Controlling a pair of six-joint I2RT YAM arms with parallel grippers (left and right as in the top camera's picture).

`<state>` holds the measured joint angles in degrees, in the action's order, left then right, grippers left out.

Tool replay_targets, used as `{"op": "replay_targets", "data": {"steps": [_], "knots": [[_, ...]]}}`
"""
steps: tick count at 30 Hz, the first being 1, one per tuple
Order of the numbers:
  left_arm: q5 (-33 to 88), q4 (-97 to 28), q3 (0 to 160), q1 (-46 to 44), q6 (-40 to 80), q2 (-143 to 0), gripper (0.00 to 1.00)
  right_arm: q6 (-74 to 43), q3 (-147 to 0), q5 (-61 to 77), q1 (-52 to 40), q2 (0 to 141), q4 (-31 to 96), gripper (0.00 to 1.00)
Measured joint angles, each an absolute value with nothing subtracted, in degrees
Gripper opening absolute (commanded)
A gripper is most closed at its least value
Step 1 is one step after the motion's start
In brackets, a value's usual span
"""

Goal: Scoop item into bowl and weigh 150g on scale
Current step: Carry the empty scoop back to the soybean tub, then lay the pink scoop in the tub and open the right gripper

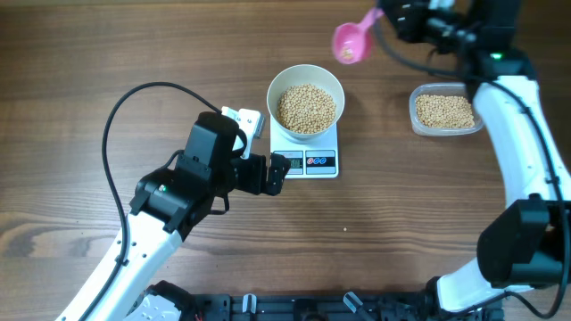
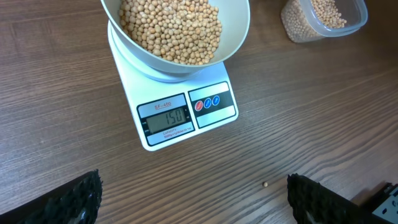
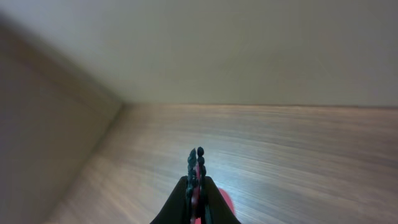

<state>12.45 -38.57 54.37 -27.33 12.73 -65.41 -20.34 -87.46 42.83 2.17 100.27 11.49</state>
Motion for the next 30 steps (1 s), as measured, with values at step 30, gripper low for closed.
{"op": "replay_targets", "data": {"steps": [30], "knots": [[12.45, -38.57, 54.37, -27.33, 12.73, -65.41, 1.0, -18.02, -87.44, 18.33, 20.51, 100.27, 37.06, 0.04]]}}
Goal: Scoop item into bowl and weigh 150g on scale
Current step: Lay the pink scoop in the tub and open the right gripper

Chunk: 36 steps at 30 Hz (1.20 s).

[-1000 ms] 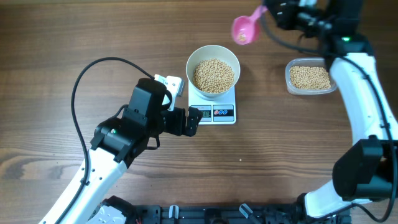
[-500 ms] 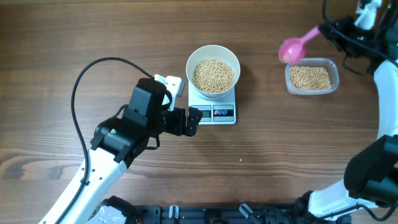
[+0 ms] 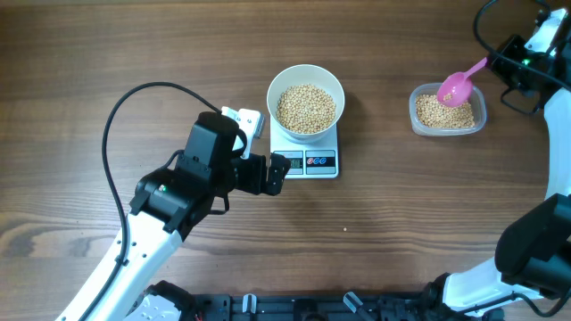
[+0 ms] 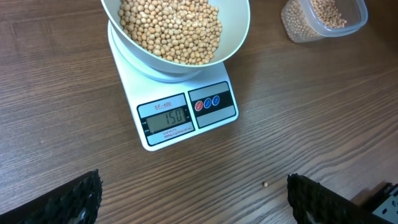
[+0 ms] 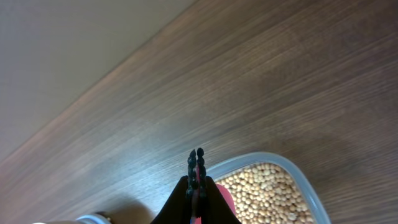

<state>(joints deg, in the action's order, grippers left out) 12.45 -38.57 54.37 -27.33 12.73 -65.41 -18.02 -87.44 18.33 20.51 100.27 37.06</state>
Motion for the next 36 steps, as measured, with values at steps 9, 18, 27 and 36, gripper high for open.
{"op": "replay_targets", "data": {"steps": [9, 18, 27, 36], "knots": [[12.45, -38.57, 54.37, -27.33, 12.73, -65.41, 1.0, -17.93, -87.44, 17.47, 20.18, 102.37, 39.97, 0.06], [12.45, -38.57, 54.37, -27.33, 12.73, -65.41, 1.0, -18.0, -87.44, 17.3, 20.18, 102.59, 40.12, 0.41], [12.45, -38.57, 54.37, -27.33, 12.73, -65.41, 1.0, -22.41, -87.44, 17.26, 20.18, 102.59, 40.07, 0.94], [12.45, -38.57, 54.37, -27.33, 12.73, -65.41, 1.0, -37.78, -87.44, 17.28, 20.18, 102.59, 36.23, 1.0]]}}
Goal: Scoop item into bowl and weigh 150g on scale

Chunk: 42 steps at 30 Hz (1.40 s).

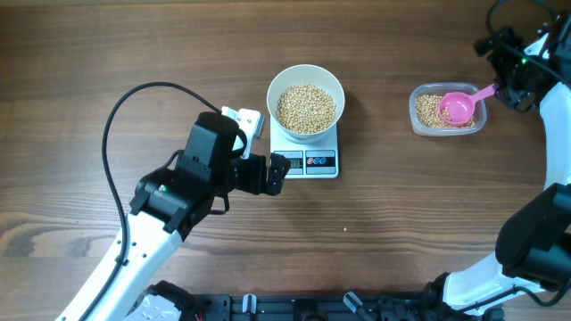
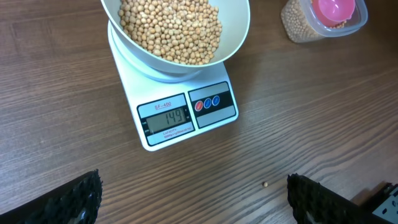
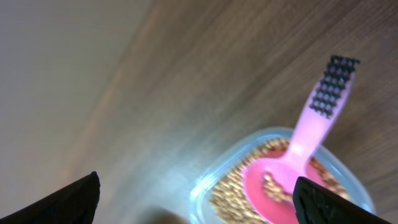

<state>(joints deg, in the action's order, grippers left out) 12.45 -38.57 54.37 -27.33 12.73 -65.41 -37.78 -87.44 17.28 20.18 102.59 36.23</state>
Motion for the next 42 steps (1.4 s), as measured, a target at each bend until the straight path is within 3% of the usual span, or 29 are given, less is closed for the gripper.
{"op": "replay_targets", "data": {"steps": [8, 21, 42], "knots": [[12.45, -38.57, 54.37, -27.33, 12.73, -65.41, 1.0, -46.35, -87.33, 14.7, 20.18, 100.33, 25.26, 1.0], [12.45, -38.57, 54.37, -27.33, 12.73, -65.41, 1.0, -47.51, -87.33, 11.27, 20.18, 95.24, 23.75, 1.0], [12.45, -38.57, 54.37, -27.33, 12.73, -65.41, 1.0, -30.37, -87.33, 5.87, 20.18, 79.11, 36.51, 1.0]]}}
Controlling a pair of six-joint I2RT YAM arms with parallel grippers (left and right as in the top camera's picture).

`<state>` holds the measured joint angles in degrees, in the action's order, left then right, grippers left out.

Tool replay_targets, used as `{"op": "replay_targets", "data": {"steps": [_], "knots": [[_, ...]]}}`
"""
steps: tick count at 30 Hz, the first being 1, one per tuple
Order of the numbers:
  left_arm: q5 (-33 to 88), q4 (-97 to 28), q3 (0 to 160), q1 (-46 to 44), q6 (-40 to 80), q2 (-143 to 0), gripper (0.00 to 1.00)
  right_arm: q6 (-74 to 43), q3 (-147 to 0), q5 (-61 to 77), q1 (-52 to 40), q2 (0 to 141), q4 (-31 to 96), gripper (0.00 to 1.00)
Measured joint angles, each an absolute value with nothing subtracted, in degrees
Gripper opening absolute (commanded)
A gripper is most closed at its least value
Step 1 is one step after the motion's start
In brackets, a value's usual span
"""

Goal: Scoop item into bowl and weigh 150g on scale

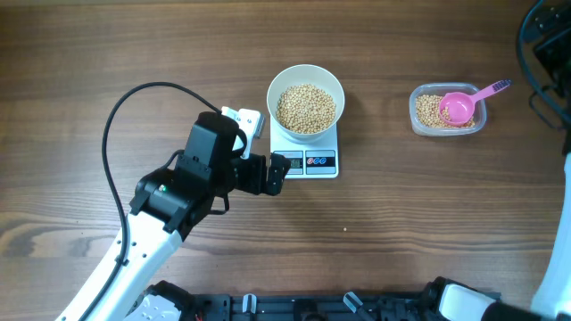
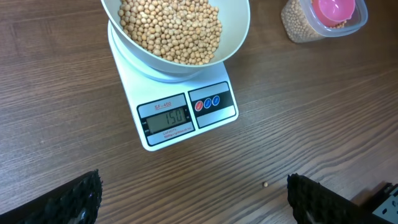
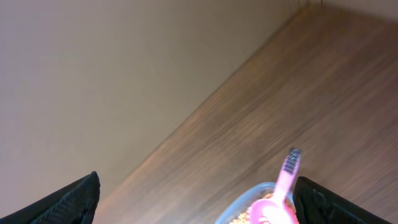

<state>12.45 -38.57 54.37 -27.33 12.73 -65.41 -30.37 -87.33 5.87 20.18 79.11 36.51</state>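
A white bowl (image 1: 306, 78) heaped with soybeans sits on the white scale (image 1: 308, 160); its display (image 2: 165, 117) reads 150. The pink scoop (image 1: 462, 104) lies in the clear tub of soybeans (image 1: 428, 111), handle over the right rim, also seen in the right wrist view (image 3: 281, 186). My left gripper (image 2: 193, 199) stands open, low over the table in front of the scale, nothing between its fingers. My right gripper (image 3: 198, 202) is open, raised and off beyond the tub at the far right, holding nothing.
One stray soybean (image 2: 265, 184) lies on the wood in front of the scale, near my left gripper's right finger. A black cable (image 1: 125, 107) loops from the left arm over the table's left side.
My right gripper, open close over the scoop in the tub, has drawn up and away to the right. The scale reading went from 149 to 150. The left arm stayed put.
My right gripper held the pink scoop near the bowl, the scale reading 150. Then it held the scoop over the tub. Then the scoop lay in the tub with the gripper open by it. Now the gripper is well clear.
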Motion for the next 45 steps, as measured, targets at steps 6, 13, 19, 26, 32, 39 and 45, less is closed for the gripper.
{"op": "replay_targets", "data": {"steps": [6, 13, 19, 26, 32, 39, 45], "knots": [[12.45, -38.57, 54.37, -27.33, 12.73, -65.41, 1.0, -21.15, -87.33, 6.92, 20.18, 71.44, 41.71, 1.0], [12.45, -38.54, 54.37, -27.33, 12.73, -65.43, 1.0, -13.3, -87.33, 10.61, 20.18, 63.16, 48.6, 1.0], [12.45, -38.57, 54.37, -27.33, 12.73, -65.43, 1.0, -11.75, -87.35, 5.96, 20.18, 52.97, 55.42, 1.0], [12.45, -38.57, 54.37, -27.33, 12.73, -65.43, 1.0, -11.6, -87.35, 4.78, 20.18, 46.37, 62.35, 1.0], [12.45, -38.57, 54.37, -27.33, 12.73, -65.43, 1.0, -8.62, -87.35, 4.4, 20.18, 44.21, 62.76, 1.0], [12.45, -38.57, 54.37, -27.33, 12.73, -65.43, 1.0, -6.68, -87.35, 4.43, 20.18, 43.48, 62.81, 1.0], [12.45, -38.57, 54.37, -27.33, 12.73, -65.43, 1.0, -5.69, -85.03, 4.43, 20.18, 43.33, 62.06, 1.0]]}}
